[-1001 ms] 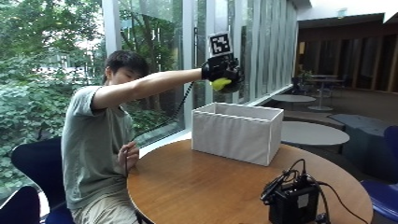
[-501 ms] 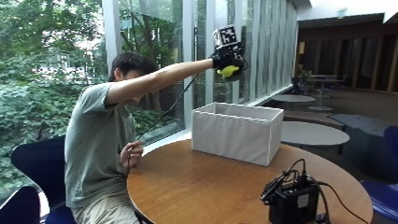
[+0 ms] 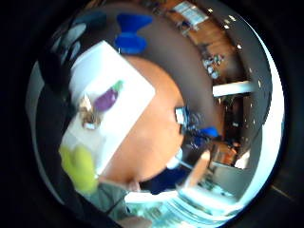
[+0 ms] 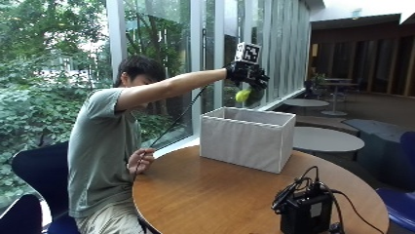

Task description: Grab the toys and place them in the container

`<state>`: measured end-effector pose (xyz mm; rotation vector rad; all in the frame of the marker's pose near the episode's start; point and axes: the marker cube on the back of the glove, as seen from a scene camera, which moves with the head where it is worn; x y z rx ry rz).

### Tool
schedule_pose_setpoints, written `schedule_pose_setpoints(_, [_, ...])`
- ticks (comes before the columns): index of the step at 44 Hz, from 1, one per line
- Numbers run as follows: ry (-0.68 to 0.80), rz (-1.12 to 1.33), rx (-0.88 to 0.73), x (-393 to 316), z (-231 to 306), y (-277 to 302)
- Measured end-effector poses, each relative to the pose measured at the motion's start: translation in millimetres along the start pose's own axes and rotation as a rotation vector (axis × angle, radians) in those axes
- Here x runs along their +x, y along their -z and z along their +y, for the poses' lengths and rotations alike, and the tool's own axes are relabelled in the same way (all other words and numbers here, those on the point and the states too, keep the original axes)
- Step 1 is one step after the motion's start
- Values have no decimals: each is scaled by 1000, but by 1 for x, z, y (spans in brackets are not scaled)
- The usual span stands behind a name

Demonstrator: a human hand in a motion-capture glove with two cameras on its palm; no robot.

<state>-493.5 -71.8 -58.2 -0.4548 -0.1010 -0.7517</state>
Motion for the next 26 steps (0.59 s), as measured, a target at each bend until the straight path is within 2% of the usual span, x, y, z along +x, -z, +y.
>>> schedule_pose_setpoints(3, [9,-12,-92,-7,1,-7])
schedule_pose_setpoints(9, [13,-59,2,-6,17,-1])
schedule_pose_setpoints(15, [34,-76,14,4,36,5])
schedule_pose_setpoints(20, [-134,-127,20,8,35,8])
schedule_pose_setpoints(24, [-88,-171,-3,13,40,2])
schedule_pose_setpoints(26, [-3,-214,2,9,43,3])
